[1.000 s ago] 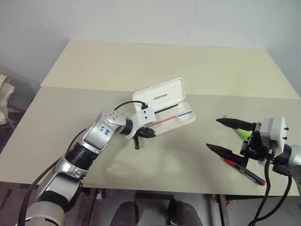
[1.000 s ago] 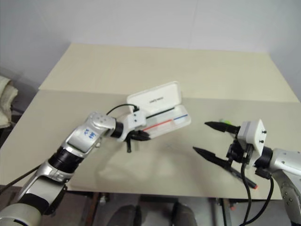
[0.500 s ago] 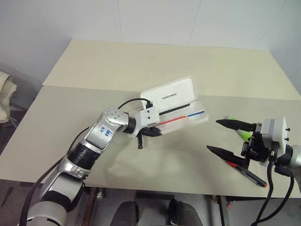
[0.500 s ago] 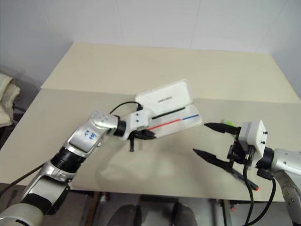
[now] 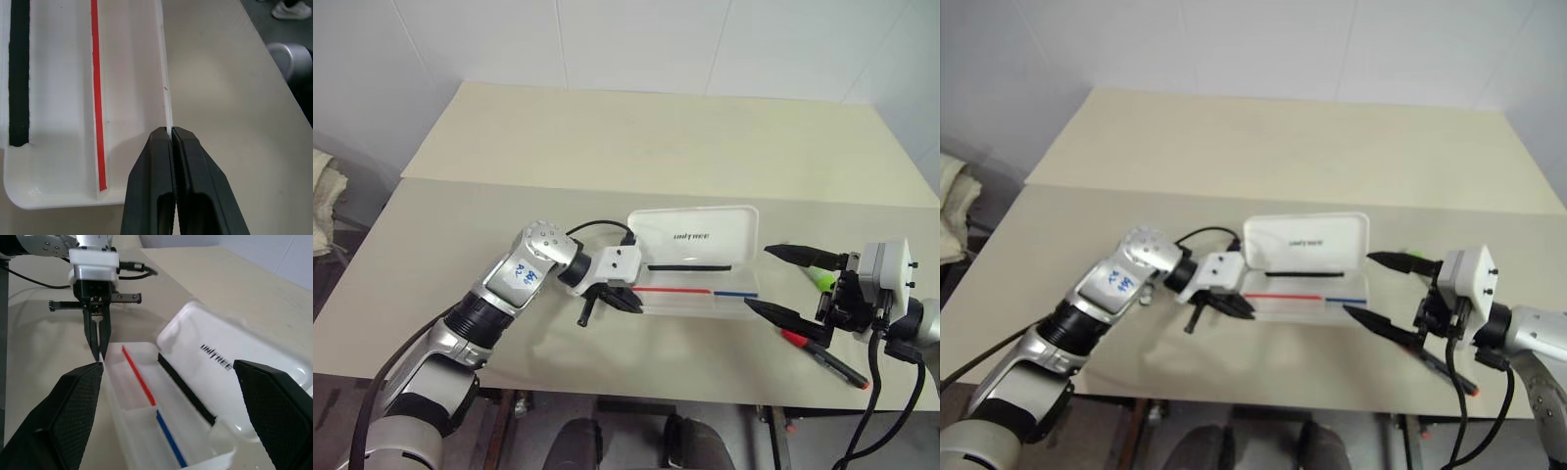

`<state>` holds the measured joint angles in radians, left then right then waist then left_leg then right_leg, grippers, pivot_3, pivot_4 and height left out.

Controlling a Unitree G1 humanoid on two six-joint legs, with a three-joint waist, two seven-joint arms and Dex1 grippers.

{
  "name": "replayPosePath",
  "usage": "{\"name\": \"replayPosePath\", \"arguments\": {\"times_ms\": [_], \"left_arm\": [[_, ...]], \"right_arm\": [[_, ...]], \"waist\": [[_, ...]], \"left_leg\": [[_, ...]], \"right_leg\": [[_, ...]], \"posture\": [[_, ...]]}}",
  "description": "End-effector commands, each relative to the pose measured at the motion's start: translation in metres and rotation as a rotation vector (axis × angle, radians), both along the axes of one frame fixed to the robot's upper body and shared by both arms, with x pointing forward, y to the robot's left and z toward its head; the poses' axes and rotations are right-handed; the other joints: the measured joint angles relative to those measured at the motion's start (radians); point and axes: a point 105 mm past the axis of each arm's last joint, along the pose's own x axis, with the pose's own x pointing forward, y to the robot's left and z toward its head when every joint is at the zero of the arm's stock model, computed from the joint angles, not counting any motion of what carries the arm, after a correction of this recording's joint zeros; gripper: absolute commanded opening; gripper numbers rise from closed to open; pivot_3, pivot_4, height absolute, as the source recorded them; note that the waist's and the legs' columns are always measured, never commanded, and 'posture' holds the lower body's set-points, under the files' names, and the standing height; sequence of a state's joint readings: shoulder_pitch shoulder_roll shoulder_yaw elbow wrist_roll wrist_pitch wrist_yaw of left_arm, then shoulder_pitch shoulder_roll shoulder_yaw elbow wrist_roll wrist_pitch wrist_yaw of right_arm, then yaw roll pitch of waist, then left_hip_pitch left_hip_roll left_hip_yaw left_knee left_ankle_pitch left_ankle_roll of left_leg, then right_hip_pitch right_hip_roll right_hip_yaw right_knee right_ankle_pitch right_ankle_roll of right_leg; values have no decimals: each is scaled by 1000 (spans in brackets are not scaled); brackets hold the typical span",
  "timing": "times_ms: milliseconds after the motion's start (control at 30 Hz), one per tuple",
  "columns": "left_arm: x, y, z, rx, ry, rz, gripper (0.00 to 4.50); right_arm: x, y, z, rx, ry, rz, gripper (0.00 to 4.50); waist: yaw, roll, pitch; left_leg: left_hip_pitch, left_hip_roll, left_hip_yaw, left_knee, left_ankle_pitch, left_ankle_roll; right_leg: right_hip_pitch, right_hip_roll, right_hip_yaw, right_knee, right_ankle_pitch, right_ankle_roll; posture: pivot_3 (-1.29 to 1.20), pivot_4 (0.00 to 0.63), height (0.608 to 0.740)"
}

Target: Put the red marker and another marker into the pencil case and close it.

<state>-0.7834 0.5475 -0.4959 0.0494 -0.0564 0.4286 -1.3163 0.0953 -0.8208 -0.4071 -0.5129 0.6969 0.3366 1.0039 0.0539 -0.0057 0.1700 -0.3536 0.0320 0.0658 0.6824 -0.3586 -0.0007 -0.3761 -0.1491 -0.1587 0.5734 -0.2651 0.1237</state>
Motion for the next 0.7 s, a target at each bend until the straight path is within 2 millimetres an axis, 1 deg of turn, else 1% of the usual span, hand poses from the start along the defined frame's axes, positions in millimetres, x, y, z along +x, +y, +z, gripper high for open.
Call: {"name": "replayPosePath", "arguments": {"times_ms": [33,267,367,433,667,700], "left_arm": [[-2,-2,3,47,-24,0,11],[3,-4,-3,82,-31,58,11],[4,-4,-4,91,-30,67,683],[5,-7,-2,78,-30,77,1300],[3,-16,7,17,2,76,3734],[2,-18,10,0,13,73,4025]], "right_arm": [[-7,1,13,2,-57,-9,4500],[-8,2,15,8,-65,-29,4500],[-8,2,16,9,-68,-33,4500],[-9,2,16,9,-69,-35,4500],[-6,3,16,14,-73,-36,4500],[-5,4,15,15,-73,-36,4500]], "waist": [[-1,0,0],[-1,0,0],[-2,0,0],[-1,0,0],[0,0,0],[0,0,0]], "left_leg": [[0,0,0,0,0,0],[1,0,0,0,0,0],[1,0,0,0,0,0],[1,0,0,0,0,0],[1,0,0,0,0,0],[1,0,0,0,0,0]], "right_leg": [[0,0,0,0,0,0],[0,0,1,0,0,0],[0,0,1,1,0,0],[0,0,1,1,0,0],[0,0,1,1,0,0],[0,0,1,1,0,0]], "posture": [[0,150,740],[0,150,740],[0,150,740],[0,150,740],[0,150,740],[0,150,740]]}}
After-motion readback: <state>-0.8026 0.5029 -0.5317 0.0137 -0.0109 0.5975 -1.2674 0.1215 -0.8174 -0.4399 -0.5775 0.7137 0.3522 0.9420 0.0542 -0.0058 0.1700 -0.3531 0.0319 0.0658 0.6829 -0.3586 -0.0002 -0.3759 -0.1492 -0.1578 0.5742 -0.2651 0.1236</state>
